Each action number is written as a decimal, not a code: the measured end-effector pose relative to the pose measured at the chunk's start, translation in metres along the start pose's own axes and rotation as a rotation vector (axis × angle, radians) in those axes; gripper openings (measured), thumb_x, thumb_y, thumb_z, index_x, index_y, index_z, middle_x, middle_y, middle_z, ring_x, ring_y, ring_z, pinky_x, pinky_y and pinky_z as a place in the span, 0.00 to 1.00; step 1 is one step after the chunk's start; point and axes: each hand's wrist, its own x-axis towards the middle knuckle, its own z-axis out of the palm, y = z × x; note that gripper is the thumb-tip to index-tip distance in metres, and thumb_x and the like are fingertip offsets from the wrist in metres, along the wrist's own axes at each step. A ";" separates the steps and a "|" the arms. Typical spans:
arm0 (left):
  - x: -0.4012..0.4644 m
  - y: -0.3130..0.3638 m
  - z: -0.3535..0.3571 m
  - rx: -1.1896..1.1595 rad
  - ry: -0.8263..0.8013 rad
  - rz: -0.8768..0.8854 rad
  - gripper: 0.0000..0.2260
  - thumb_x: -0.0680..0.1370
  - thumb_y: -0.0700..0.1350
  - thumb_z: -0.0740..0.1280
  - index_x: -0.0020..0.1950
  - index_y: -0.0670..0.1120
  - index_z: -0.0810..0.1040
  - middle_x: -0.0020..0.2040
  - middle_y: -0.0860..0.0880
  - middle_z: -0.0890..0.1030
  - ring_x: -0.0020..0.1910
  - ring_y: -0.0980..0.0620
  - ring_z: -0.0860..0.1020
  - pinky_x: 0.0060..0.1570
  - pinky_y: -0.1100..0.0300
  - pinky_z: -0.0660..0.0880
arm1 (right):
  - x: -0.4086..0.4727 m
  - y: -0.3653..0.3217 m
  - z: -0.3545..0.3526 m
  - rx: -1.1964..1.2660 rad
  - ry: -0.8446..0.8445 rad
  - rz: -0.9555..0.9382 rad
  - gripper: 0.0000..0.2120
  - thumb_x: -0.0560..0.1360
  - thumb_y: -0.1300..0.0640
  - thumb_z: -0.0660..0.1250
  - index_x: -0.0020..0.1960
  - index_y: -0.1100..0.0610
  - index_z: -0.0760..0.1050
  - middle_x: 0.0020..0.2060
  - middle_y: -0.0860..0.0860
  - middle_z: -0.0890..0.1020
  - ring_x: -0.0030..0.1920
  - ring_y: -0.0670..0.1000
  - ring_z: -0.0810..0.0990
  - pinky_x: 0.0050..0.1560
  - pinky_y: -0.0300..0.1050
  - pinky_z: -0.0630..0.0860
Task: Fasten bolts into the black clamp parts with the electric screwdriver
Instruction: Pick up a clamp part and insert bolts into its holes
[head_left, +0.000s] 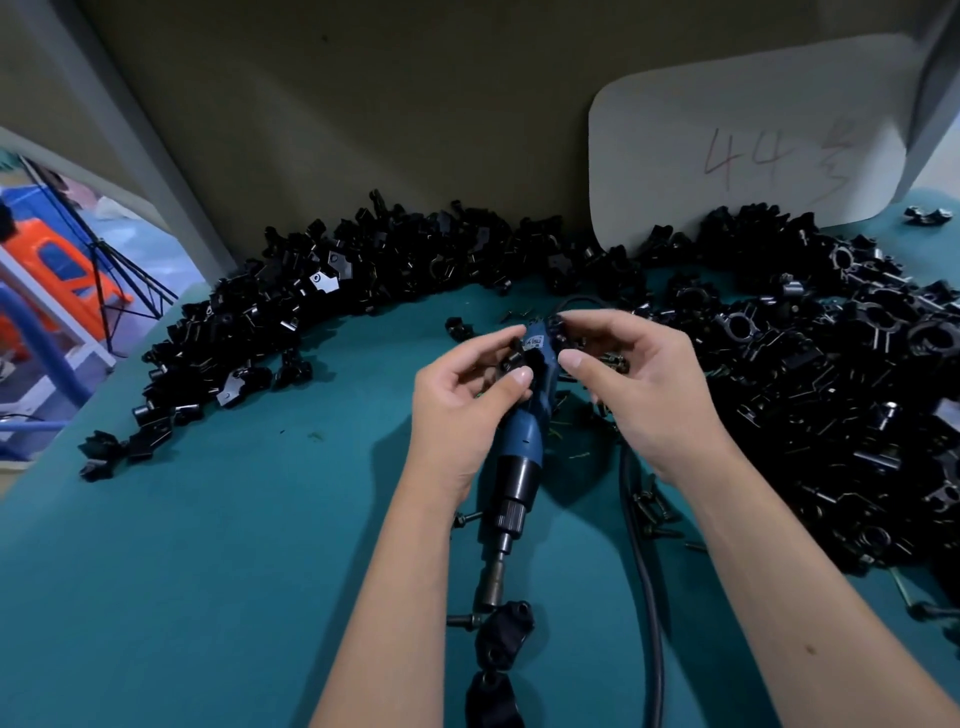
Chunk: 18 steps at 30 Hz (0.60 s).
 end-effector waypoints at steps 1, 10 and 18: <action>0.000 0.000 0.001 0.014 -0.016 0.010 0.19 0.76 0.30 0.73 0.58 0.52 0.86 0.51 0.53 0.87 0.45 0.56 0.84 0.52 0.60 0.81 | 0.000 0.000 0.000 -0.038 -0.025 -0.029 0.14 0.77 0.61 0.75 0.61 0.50 0.84 0.53 0.48 0.86 0.55 0.52 0.84 0.57 0.54 0.80; -0.003 0.002 -0.005 -0.189 -0.093 -0.067 0.11 0.74 0.43 0.76 0.55 0.46 0.88 0.55 0.40 0.87 0.54 0.45 0.86 0.52 0.58 0.81 | -0.007 -0.011 0.024 0.069 -0.027 -0.056 0.11 0.77 0.65 0.74 0.58 0.57 0.86 0.51 0.53 0.85 0.52 0.49 0.83 0.47 0.44 0.82; -0.006 0.010 -0.015 -0.220 -0.047 -0.165 0.07 0.74 0.46 0.74 0.49 0.48 0.89 0.50 0.44 0.88 0.48 0.52 0.86 0.45 0.63 0.80 | -0.014 -0.018 0.042 -0.040 -0.057 -0.095 0.12 0.81 0.65 0.69 0.62 0.57 0.84 0.52 0.54 0.83 0.55 0.48 0.82 0.60 0.40 0.77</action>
